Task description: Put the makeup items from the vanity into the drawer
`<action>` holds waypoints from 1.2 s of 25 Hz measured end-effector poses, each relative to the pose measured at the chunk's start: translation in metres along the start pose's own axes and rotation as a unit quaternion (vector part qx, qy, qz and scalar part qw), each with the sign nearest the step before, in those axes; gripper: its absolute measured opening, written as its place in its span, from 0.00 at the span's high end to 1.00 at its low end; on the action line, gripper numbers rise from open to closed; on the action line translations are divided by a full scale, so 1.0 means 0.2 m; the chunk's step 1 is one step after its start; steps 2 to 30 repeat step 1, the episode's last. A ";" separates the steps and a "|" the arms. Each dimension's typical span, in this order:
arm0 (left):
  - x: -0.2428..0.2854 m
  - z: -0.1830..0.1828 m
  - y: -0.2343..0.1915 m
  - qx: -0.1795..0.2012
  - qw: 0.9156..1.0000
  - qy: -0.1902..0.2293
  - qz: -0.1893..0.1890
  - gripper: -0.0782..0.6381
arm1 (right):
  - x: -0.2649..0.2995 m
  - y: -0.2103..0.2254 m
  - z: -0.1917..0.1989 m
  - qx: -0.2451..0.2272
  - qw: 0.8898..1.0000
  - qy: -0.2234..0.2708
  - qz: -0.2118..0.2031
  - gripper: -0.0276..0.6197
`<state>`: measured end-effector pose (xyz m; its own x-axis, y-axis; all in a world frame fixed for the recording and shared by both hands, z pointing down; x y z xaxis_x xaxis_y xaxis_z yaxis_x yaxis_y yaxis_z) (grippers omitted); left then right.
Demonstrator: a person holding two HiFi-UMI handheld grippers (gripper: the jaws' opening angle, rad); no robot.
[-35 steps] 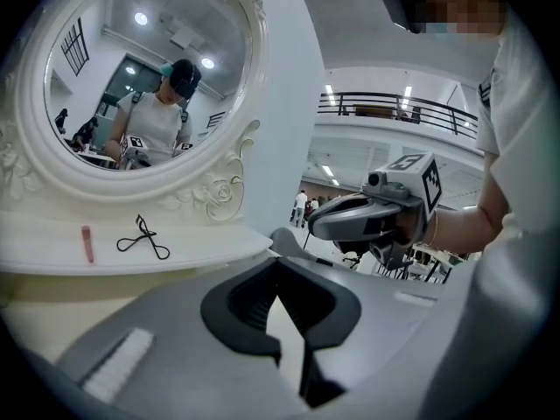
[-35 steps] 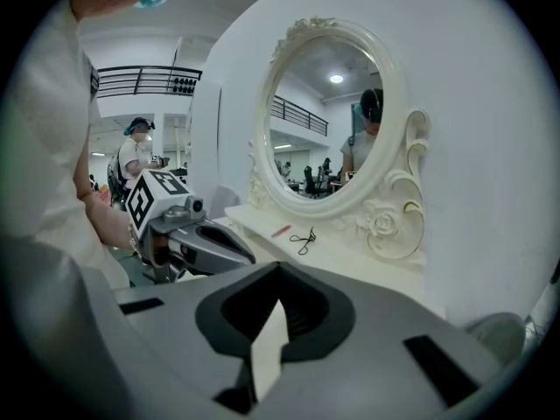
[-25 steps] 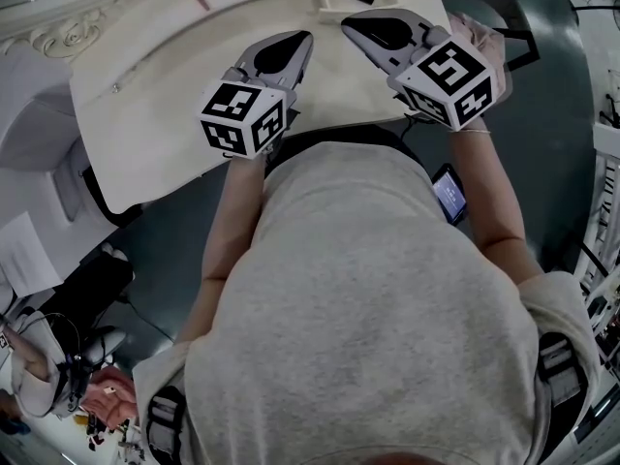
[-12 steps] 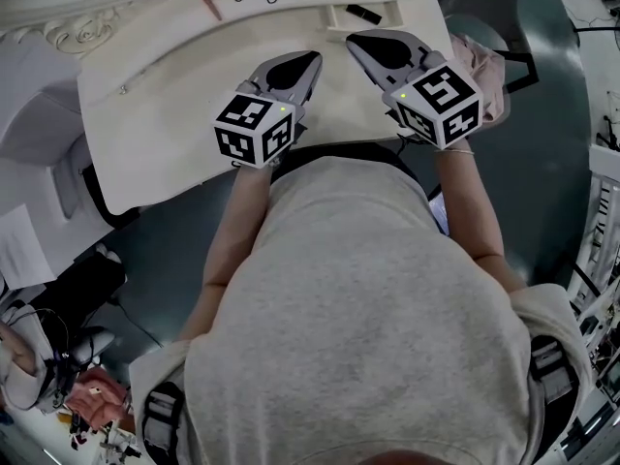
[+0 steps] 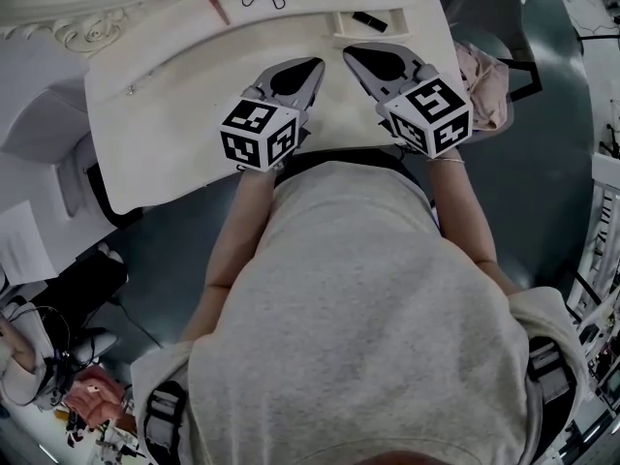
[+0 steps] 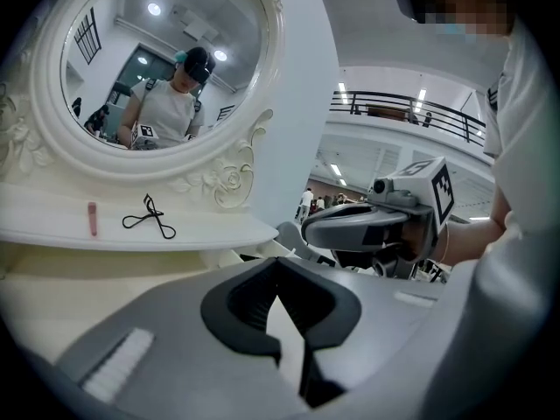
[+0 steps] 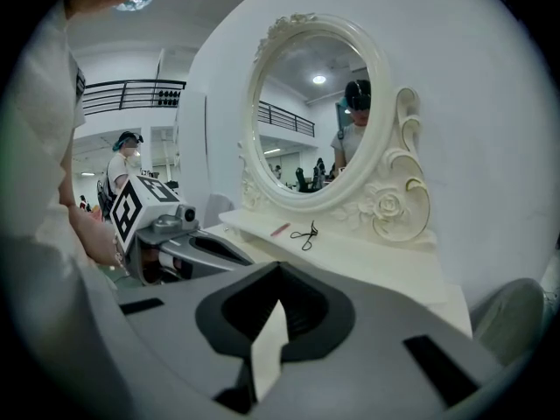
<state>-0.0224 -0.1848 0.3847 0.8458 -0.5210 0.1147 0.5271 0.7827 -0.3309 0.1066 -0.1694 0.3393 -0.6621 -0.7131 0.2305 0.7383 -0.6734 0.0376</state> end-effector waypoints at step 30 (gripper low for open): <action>0.00 0.00 0.00 -0.002 1.000 0.002 -0.003 0.88 | 0.00 0.00 0.00 0.002 1.000 0.000 0.000 0.95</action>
Point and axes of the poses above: the fingertips, and each gripper's own axes: x forward along the fingers, y to its right, z out of its underside, the point moved 7 cm from there along -x, backward along the fingers, and after that the axes turned 12 degrees about y, right-handed, at the moved point
